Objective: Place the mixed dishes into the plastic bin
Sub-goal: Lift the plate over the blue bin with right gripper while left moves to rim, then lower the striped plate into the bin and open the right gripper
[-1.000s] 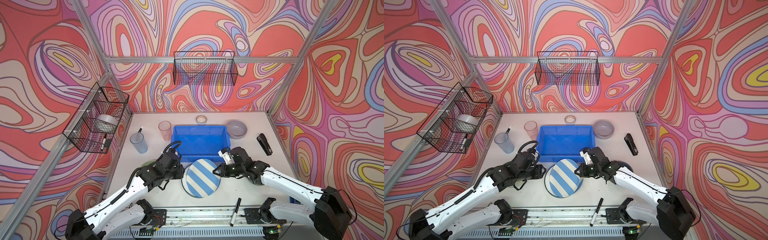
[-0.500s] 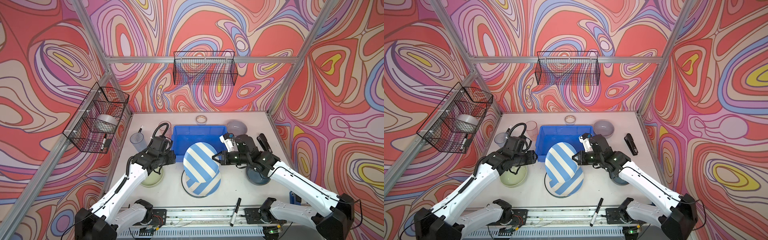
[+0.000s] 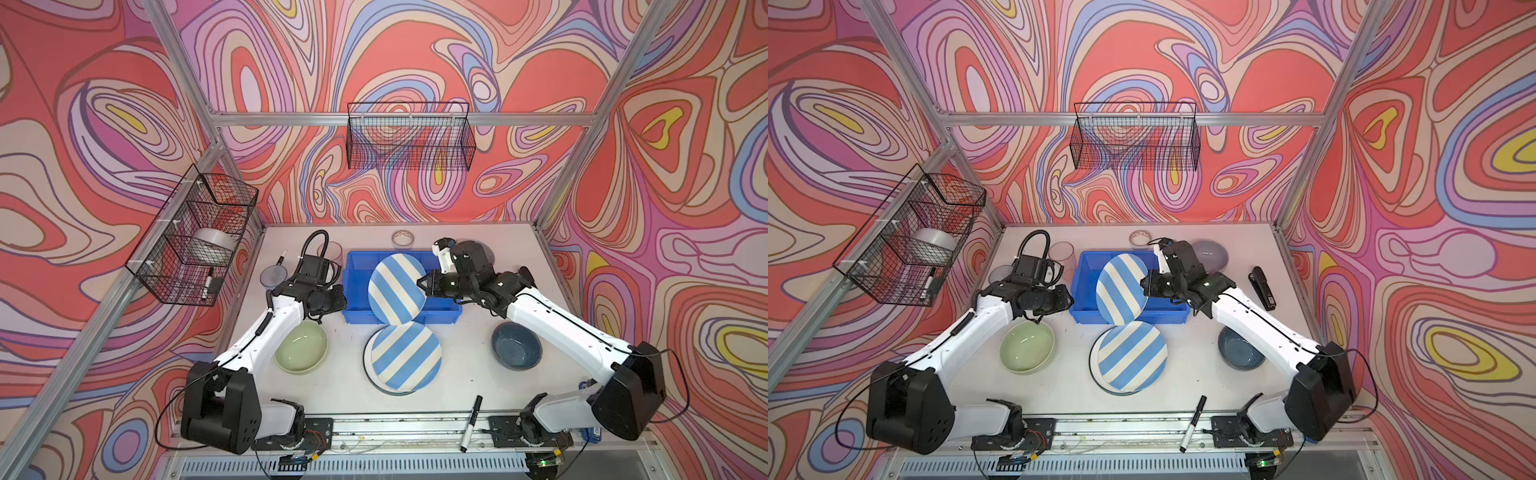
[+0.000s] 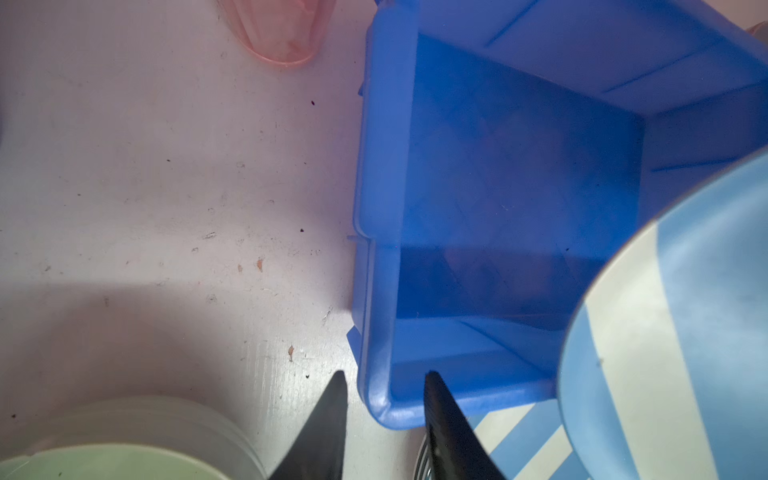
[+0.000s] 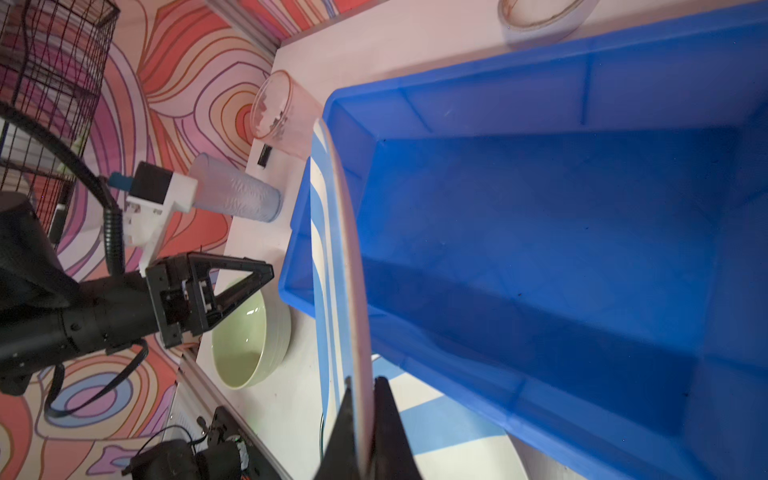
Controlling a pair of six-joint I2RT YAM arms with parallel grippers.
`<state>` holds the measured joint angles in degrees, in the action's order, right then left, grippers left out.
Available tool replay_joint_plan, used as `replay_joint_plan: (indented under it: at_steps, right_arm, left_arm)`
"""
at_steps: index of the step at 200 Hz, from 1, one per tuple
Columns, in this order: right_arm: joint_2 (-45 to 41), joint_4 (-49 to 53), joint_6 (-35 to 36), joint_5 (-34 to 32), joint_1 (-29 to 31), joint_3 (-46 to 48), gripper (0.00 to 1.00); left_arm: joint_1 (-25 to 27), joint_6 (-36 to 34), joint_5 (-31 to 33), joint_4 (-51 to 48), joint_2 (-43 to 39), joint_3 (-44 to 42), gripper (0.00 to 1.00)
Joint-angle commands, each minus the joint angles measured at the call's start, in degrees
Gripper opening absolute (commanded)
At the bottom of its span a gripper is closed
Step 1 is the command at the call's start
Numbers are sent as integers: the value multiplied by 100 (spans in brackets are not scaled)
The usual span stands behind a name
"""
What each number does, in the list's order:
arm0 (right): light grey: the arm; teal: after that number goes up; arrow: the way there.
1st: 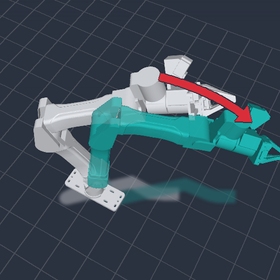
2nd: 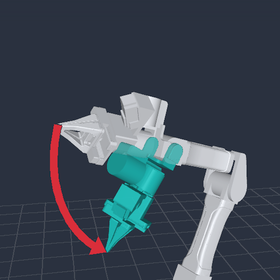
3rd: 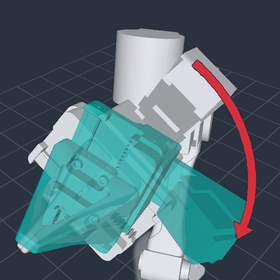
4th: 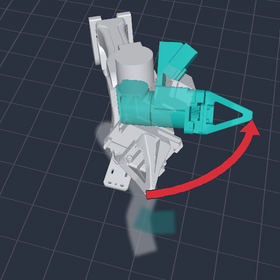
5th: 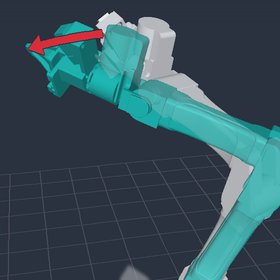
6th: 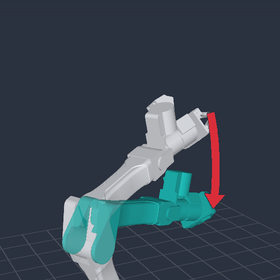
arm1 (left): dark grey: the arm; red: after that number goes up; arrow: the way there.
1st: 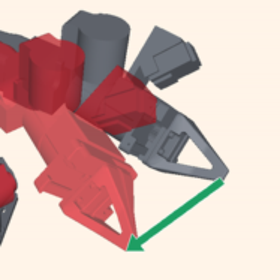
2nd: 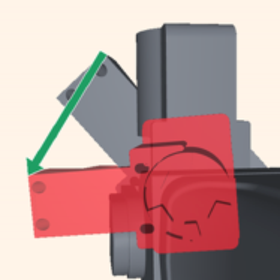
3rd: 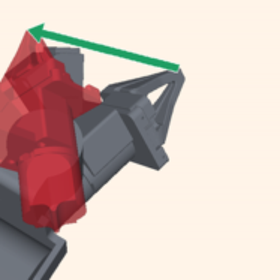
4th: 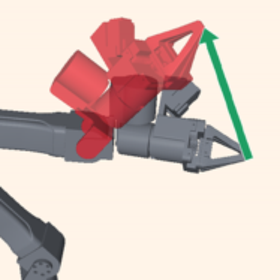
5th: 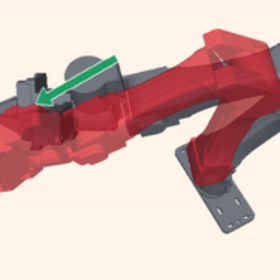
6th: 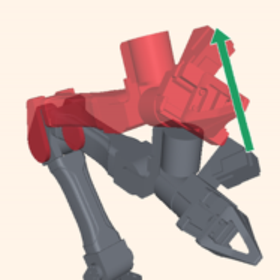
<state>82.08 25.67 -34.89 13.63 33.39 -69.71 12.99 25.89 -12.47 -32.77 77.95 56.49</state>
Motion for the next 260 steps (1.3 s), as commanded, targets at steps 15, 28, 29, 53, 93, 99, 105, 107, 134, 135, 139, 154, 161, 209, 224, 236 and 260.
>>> replay_joint_plan:
  at_steps: [15, 28, 29, 53, 93, 99, 105, 107, 134, 135, 139, 154, 161, 209, 224, 236, 260]
  right_arm:
    - [488, -722, -151, -120, -242, -435, 0]
    - [726, -831, -172, -119, -293, -522, 0]
    - [746, -842, -169, -121, -295, -528, 0]
    - [1221, -1014, -234, -41, -341, -728, 0]
    - [1890, -1214, -479, 162, -342, -914, 0]
    - [1908, -1267, -530, 168, -342, -896, 0]
    - [2046, -1312, -560, 171, -342, -887, 0]
    - [2085, -1328, -562, 174, -342, -891, 0]
    - [2299, -1489, -699, 317, -337, -812, 0]
    - [2306, -1492, -705, 321, -339, -814, 0]
    - [2331, -1514, -721, 339, -341, -794, 0]
    - [2407, -1659, -752, 450, -340, -714, 0]
    - [2438, -1723, -785, 494, -342, -681, 0]
    - [2678, -1903, -863, 732, -341, -546, 0]
    - [2731, -2007, -906, 787, -342, -469, 0]
    - [2776, -2061, -930, 833, -340, -433, 0]
    - [2839, -2150, -937, 934, -341, -325, 0]
  left_arm:
    - [-43, -160, 39, 229, 287, 128, 30]
    - [-43, -188, 94, 280, 379, 110, 30]
    - [-43, -189, 95, 285, 383, 109, 30]
    - [-43, -203, 107, 416, 526, 55, 28]
    - [-43, -236, -111, 493, 781, 90, 21]
    - [-43, -227, -150, 513, 810, 90, 21]
    - [-43, -217, -175, 526, 828, 82, 20]
    - [-43, -216, -187, 537, 832, 82, 20]
    - [-43, -259, -274, 533, 876, 107, 19]
    - [-43, -260, -274, 525, 873, 108, 19]
    - [-43, -268, -283, 518, 879, 108, 19]
    - [-43, -318, -346, 522, 878, 117, 18]
    - [-43, -354, -369, 511, 888, 130, 18]
    - [-43, -479, -413, 390, 976, 202, 17]
    - [-43, -495, -414, 390, 969, 205, 17]
    - [-43, -506, -414, 373, 968, 210, 17]
    - [-43, -530, -424, 343, 959, 213, 17]
